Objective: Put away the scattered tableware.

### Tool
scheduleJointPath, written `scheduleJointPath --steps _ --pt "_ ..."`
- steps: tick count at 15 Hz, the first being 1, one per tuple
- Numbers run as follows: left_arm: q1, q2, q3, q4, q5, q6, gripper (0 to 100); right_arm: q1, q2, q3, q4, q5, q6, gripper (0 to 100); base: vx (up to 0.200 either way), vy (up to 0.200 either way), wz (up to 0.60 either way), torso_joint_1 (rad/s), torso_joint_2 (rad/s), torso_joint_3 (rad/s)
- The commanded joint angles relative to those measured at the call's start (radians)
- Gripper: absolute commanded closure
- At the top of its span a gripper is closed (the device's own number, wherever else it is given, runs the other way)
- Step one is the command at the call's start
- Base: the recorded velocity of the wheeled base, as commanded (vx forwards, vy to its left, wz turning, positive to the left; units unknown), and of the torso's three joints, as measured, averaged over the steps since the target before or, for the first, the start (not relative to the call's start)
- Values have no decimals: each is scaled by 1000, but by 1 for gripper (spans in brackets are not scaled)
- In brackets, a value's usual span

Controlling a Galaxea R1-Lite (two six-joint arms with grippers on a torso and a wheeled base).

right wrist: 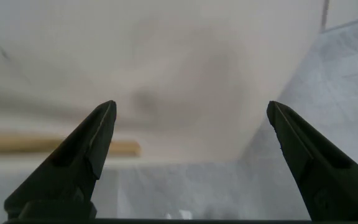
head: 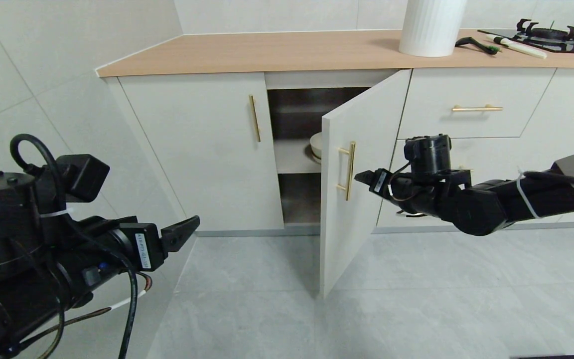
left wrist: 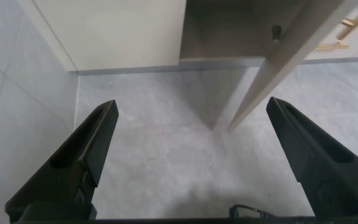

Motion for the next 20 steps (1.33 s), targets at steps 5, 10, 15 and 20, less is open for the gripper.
scheduleJointPath --steps 5,10,15,20 --pt "0 1 1 40 25 31 0 -1 119 -120 -5 -25 43 0 80 0 0 2 1 1" --pt "0 8 -2 42 24 31 0 8 148 -146 -5 -25 78 0 200 0 0 -1 3 2" --pt "1 16 -5 42 25 31 0 8 150 -167 -5 -19 123 0 200 0 0 1 3 1" --pt "1 19 -5 39 33 29 0 2 150 -193 -3 -22 160 0 120 0 0 0 2 1"
